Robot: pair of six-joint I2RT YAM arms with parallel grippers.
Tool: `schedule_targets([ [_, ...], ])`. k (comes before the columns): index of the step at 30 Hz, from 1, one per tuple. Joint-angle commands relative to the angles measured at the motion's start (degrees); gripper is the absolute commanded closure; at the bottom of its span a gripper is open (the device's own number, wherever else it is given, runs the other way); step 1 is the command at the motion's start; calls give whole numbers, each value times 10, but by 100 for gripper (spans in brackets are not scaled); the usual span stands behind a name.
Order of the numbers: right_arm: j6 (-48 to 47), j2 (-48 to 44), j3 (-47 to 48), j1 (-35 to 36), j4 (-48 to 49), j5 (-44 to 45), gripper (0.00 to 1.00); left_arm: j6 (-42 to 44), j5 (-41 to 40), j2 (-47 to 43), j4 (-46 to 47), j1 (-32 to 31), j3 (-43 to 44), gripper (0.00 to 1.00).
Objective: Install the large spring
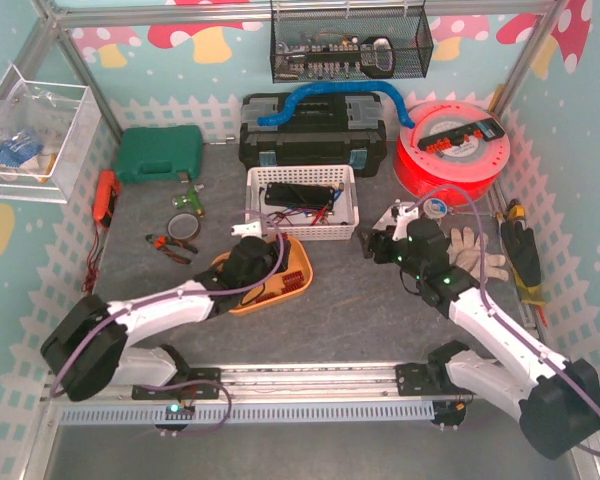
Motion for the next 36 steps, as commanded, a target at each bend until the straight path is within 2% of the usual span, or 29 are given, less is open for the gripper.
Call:
schedule_targets([
  [1, -17, 36, 51, 11, -36, -102, 19, 157, 45, -66, 133, -1, -51, 85],
  [7, -42, 80, 116, 32, -82, -206, 26, 390, 114, -109, 310, -18, -127, 89],
  [11, -45, 98, 145, 54, -94, -257, 31, 532, 156, -92, 409, -39, -163, 90],
  [14, -44, 114, 162, 79, -95, -286, 33, 602, 164, -68, 471, -53, -188, 90],
  [21, -43, 151, 194, 143, -101, -304, 32, 639, 144, -19, 631, -65, -255, 92],
  [28, -43, 196, 214, 172, -99, -294, 30, 641, 151, -57, 595, -76, -255, 93],
  [32, -39, 209, 219, 182, -97, -292, 35, 643, 152, -61, 595, -79, -256, 94],
  [36, -25, 211, 207, 189, -70, -313, 47, 649, 154, -58, 594, -84, -255, 94],
])
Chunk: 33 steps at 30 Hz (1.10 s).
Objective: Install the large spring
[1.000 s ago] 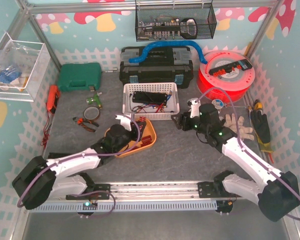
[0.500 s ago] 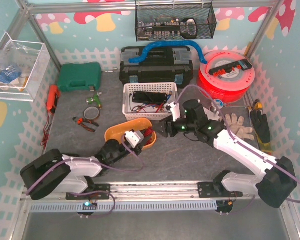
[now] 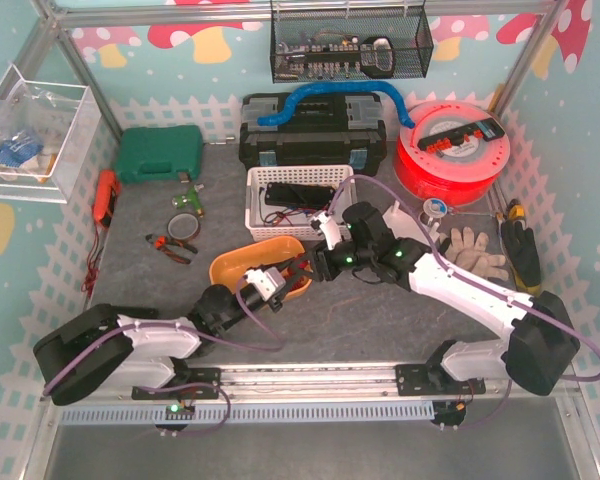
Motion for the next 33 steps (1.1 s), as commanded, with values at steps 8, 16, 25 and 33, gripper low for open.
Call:
schedule_targets([
  [8, 13, 2, -6, 13, 32, 0, 100, 23, -21, -10, 29, -10, -1, 74],
  [16, 2, -13, -4, 10, 6, 129, 100, 0, -90, -14, -10, -9, 14, 2],
  [25, -18, -48, 9, -55, -37, 358, 100, -23, -178, -25, -35, -9, 23, 1],
  [33, -51, -12, 19, -192, -41, 435, 100, -21, -219, -37, -64, -8, 30, 1],
])
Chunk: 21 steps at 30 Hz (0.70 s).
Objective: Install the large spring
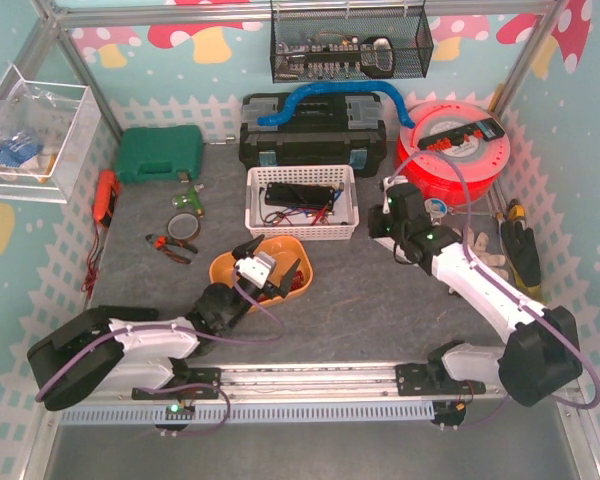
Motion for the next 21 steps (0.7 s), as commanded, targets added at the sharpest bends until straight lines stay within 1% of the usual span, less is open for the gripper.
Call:
schedule_targets([
  [1, -32, 28, 27, -52, -3, 82, 100, -2, -29, -11, -23, 0, 19, 1],
  [4, -37, 57, 44, -85, -4, 84, 100, -2, -29, -15, -23, -1, 18, 1],
  [8, -34, 95, 71, -125, -2, 60, 100, -4, -29, -15, -29, -1, 20, 1],
  [21, -26, 223, 167, -182, -17, 21, 100, 0, -9, -29, -36, 0, 17, 1],
])
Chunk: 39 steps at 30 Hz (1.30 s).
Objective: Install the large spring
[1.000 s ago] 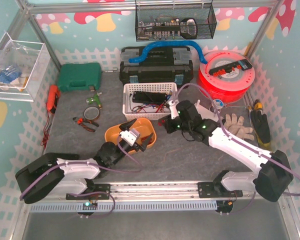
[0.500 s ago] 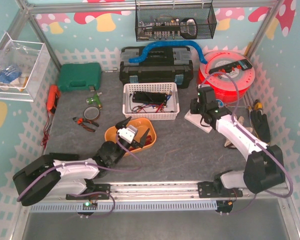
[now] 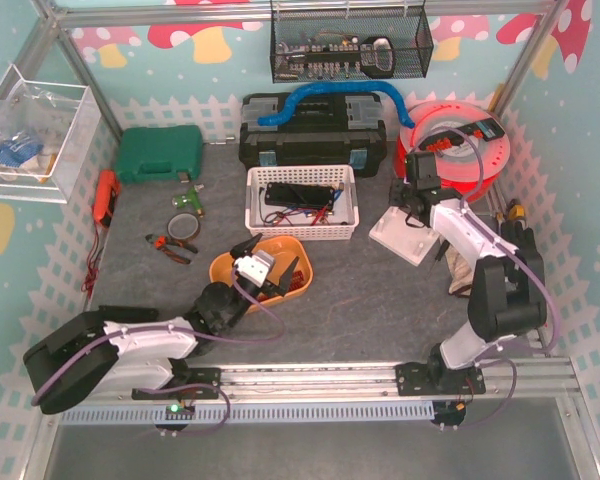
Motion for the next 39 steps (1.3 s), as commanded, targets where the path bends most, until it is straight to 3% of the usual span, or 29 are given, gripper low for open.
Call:
schedule_targets([
  [1, 2, 36, 38, -16, -7, -19, 100, -1, 13, -16, -6, -1, 10, 1],
  [19, -12, 122, 76, -19, -9, -20, 100, 2, 16, -11, -8, -1, 13, 1],
  [25, -14, 147, 87, -20, -13, -24, 87, 3, 16, -8, -9, -1, 14, 1],
  [39, -5, 136, 102, -20, -46, -16, 45, 4, 13, -7, -8, 0, 15, 1],
])
